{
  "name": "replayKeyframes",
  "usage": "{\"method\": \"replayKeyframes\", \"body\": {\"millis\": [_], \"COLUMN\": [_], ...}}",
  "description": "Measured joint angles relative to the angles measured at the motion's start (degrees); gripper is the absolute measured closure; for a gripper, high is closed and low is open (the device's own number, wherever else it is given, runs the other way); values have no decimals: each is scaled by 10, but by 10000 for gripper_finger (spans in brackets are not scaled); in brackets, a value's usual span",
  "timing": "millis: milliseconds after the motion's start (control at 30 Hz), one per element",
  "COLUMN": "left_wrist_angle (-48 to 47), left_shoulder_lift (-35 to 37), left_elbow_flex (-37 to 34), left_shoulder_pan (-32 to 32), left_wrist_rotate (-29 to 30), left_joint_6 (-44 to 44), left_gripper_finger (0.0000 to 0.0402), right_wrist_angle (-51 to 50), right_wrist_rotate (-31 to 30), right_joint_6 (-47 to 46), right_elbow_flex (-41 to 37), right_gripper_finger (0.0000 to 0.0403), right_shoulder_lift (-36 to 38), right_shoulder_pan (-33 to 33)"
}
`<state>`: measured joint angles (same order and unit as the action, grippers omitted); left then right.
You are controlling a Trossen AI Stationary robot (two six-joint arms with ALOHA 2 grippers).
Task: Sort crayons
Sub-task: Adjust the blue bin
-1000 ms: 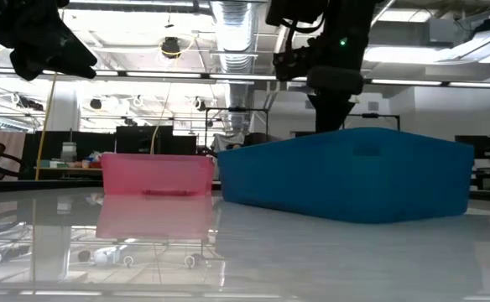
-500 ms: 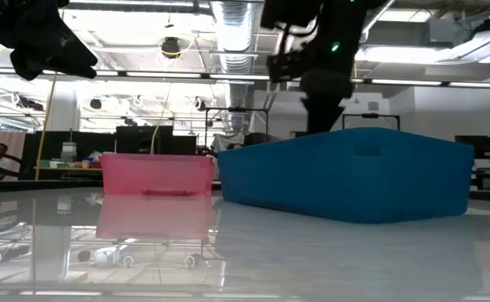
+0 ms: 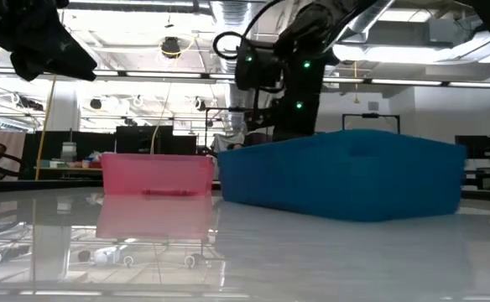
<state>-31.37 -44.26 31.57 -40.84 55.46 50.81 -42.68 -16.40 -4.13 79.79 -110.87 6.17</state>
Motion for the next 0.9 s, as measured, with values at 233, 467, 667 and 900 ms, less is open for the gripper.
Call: {"method": "replayKeyframes", "body": {"millis": [233,467,667,900], "left_wrist_angle": [-11,-13,-13,-13], "left_shoulder_lift": [0,0,0,0], "left_elbow_flex": [0,0,0,0], "left_shoulder_pan": [0,0,0,0], "left_wrist_rotate": [9,9,8,8], "left_joint_6": [-1,1,10,9], "left_gripper_finger": [262,262,262,262], "right_wrist_angle": [42,88,104,107], "right_wrist_rotate": [-14,-27,-11,-6], "right_joint_6": [42,11,-9,16], "right_elbow_flex": [28,45,46,46], "right_gripper_finger": [401,401,401,401], "right_shoulder_lift": [-1,-1,1,73], "right_shoulder_pan": [77,163,205,155]}}
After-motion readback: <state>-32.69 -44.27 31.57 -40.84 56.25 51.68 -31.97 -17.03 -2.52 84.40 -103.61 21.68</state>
